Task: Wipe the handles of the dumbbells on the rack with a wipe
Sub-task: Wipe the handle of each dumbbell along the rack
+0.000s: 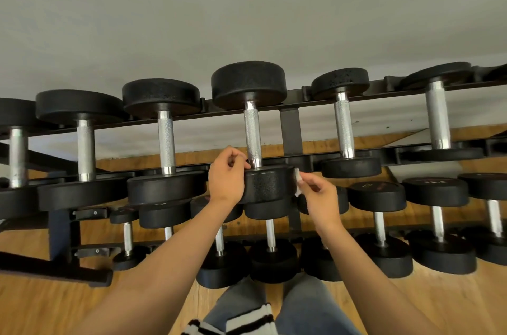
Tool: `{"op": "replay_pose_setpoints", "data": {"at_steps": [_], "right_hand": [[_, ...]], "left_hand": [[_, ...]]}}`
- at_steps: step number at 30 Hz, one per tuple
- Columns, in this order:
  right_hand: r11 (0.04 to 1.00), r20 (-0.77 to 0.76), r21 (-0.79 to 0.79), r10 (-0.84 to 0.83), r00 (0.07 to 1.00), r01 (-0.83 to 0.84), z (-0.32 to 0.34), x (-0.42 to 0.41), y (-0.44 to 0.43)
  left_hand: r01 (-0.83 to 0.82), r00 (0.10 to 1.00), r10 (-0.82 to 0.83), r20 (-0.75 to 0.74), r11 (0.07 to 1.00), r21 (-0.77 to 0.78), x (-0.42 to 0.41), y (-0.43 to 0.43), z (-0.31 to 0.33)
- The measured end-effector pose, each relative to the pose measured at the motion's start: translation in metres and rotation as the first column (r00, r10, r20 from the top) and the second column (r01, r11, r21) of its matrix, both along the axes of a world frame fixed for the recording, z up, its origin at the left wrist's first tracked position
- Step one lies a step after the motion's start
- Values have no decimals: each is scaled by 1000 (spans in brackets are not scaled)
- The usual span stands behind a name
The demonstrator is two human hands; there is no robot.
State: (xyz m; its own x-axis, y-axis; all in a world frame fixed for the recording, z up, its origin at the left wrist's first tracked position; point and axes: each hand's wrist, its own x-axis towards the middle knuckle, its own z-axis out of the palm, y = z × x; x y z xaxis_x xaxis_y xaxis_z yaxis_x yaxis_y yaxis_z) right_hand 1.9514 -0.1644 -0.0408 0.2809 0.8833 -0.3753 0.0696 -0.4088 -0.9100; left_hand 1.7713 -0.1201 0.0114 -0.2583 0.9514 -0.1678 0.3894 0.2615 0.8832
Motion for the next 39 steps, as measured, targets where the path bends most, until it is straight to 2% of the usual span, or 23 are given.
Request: {"op": "replay_pose_setpoints", "data": {"at_steps": [4,9,15,21,26,30,33,37,39], "right_hand": [[996,57,89,-20,998,15,11,-2,-13],[1000,109,24,0,994,-3,12,-8,8],[972,204,230,-99,974,50,39,-29,-27],[955,220,287,-141,965,74,50,-38,-18],[941,368,331,-65,928,-66,57,-59,-49],[919,492,371,-69,868,-137,65,-63,-23],[910,524,386,-83,848,-150,68,-72,-24],[911,564,373,-74,823,-174,67,-83,-43],[916,569,364,-76,819,-167,70,-85,-34]], "left_hand": [[-2,1000,2,3,1000,-3,0,-1,1],[-3,1000,3,9,1000,-7,1,-2,3],[13,1000,-14,-10,1000,-14,1,-2,4],[31,999,-31,-8,999,-12,-2,-2,1],[41,999,-42,-16,999,-32,-2,-3,2],[72,997,-72,-4,997,-31,-3,-3,3],[122,992,-121,36,992,-34,-8,-5,2],[207,959,-209,194,978,31,-23,-14,8],[237,958,-247,144,968,80,-32,-23,12]]}}
